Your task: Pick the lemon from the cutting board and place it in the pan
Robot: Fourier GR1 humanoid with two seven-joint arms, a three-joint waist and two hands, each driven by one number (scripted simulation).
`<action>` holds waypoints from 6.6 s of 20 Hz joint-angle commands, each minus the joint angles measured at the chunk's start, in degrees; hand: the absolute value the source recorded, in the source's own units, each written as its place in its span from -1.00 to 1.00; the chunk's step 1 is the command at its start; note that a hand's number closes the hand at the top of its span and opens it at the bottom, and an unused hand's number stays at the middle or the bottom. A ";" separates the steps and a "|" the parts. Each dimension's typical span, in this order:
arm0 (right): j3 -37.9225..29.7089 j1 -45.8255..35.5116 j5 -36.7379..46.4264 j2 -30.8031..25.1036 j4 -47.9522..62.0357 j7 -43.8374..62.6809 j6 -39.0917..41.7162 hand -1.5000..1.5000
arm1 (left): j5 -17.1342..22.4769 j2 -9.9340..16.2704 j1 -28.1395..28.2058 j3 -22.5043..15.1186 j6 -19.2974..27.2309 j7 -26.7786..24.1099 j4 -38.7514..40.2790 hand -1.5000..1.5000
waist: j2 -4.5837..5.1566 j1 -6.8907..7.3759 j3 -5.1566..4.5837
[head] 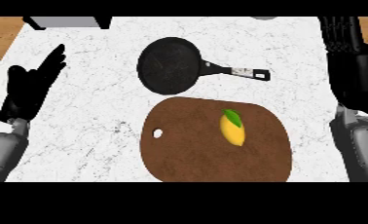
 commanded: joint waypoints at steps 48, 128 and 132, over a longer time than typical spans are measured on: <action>14.28 -9.18 10.04 -17.07 -9.58 4.25 51.30 -1.00 | -3.45 -17.01 5.49 3.90 5.33 -5.41 -9.49 0.00 | 0.19 1.79 0.91; 31.64 -1.30 69.39 19.20 16.02 13.12 40.71 1.00 | -10.27 -23.12 2.01 13.70 -2.69 -6.13 -5.25 0.00 | 0.08 3.24 0.83; 31.65 -0.28 67.17 19.41 12.91 23.39 34.86 1.00 | -9.99 -23.17 1.41 13.67 -3.03 -6.44 -5.08 0.00 | 0.01 3.91 0.96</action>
